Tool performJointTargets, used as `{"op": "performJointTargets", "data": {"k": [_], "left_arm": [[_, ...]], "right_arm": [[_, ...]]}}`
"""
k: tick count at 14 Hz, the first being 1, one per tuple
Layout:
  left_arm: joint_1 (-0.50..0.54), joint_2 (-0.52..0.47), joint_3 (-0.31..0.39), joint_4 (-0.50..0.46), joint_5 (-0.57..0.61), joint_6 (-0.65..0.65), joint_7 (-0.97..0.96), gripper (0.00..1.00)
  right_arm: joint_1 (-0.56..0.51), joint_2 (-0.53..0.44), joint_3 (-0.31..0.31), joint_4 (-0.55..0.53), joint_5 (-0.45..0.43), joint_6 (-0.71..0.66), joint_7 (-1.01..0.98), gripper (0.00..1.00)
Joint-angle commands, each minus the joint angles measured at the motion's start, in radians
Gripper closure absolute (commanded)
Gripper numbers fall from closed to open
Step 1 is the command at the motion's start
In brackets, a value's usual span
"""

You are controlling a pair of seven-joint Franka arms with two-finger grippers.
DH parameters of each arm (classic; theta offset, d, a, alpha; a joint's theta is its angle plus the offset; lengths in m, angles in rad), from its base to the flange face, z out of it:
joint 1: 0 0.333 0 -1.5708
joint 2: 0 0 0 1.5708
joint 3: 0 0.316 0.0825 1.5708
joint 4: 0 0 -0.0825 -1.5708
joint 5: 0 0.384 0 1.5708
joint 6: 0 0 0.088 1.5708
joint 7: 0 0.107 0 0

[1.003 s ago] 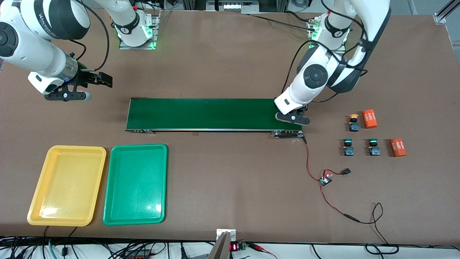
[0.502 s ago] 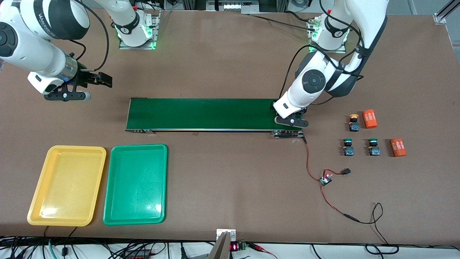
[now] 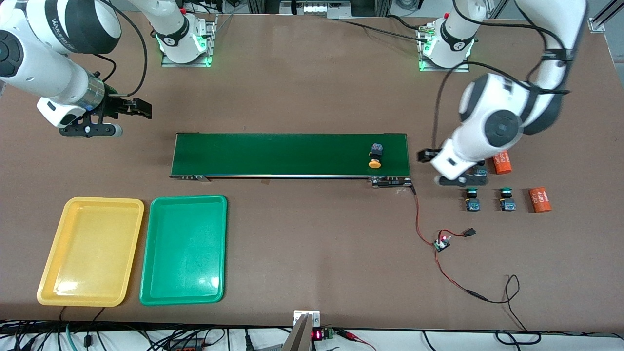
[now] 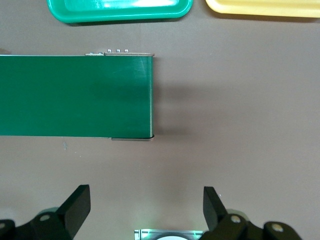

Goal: Sort buttons by color to trays
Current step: 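Place the yellow button on the belt while the right gripper approaches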

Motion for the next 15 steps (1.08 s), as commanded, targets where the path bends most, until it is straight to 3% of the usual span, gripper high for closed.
{"op": "performJointTargets", "data": {"k": [1,5,9,12,13,15], "left_arm": [[-0.005,0.012,0.103,-0.004,0.033,-0.025,0.15,0.0],[0.03,0.077,0.191,-0.021,0.042,0.031,0.3,0.0],[0.099,0.117,0.196,-0.142,0.043,0.304,0.457,0.0],[0.113,0.148,0.196,-0.165,0.043,0.34,0.457,0.01],[0.115,0.153,0.196,-0.179,0.042,0.357,0.453,0.12],[0.125,0.154,0.196,-0.199,0.042,0.364,0.451,0.52]], "right_arm": [[0.003,-0.015,0.004,-0.016,0.016,0.014,0.013,0.0],[0.057,-0.015,0.007,-0.036,0.018,0.07,0.109,0.0],[0.141,-0.012,0.007,-0.106,0.018,0.242,0.209,0.0],[0.236,0.029,0.007,-0.122,0.016,0.334,0.342,0.0],[0.254,0.036,0.007,-0.122,0.016,0.35,0.364,0.0],[0.264,0.048,0.007,-0.122,0.016,0.362,0.369,0.0]]}}
